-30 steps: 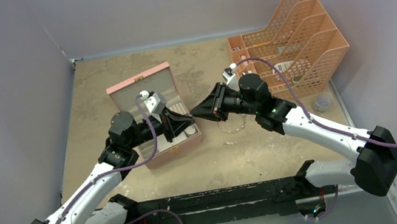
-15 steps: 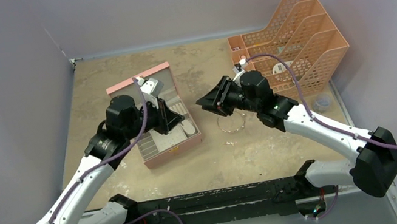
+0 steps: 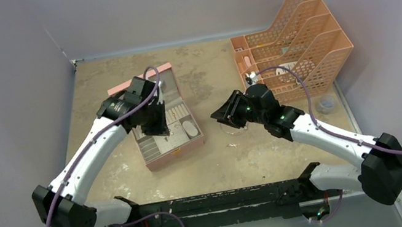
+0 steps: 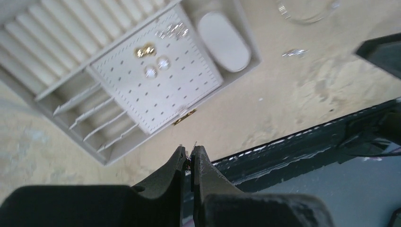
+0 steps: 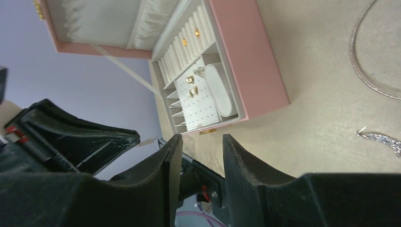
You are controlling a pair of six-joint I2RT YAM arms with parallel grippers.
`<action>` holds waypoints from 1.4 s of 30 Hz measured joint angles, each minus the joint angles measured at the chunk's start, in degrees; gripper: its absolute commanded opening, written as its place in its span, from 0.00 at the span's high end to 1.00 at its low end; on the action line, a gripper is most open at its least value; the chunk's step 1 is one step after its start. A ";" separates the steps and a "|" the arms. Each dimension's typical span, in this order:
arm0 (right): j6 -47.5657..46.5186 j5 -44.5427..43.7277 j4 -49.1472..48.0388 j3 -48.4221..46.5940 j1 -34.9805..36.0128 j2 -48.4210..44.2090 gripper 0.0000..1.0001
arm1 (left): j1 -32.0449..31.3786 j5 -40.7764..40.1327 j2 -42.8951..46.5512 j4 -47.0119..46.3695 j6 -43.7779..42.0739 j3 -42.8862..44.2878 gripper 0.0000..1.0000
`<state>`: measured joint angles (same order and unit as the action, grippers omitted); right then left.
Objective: Organize the mixed jewelry
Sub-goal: Place the jewelry in the jewelry box.
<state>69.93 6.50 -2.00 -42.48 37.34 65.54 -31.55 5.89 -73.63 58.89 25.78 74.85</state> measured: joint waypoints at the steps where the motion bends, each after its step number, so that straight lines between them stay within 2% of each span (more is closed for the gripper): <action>1: -0.13 -0.04 0.00 0.48 -0.07 0.00 0.60 | 0.00 -0.76 -1.18 1.90 0.48 -0.02 1.00; 9: -1.05 -0.11 -0.02 1.70 -0.28 0.00 0.61 | 0.00 -8.09 -5.90 8.98 6.51 -1.11 1.00; 23: -2.01 0.04 0.07 2.71 -0.76 -0.07 0.61 | 0.00 -12.50 -12.31 4.83 15.30 -5.20 1.00; 42: -2.49 0.02 0.09 3.41 -1.40 -0.48 0.62 | 2.14 -15.43 -14.67 1.22 18.16 -5.68 1.00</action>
<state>67.44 6.52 -1.91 -39.07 35.94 65.06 -29.41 -9.54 -88.29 60.12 43.94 69.17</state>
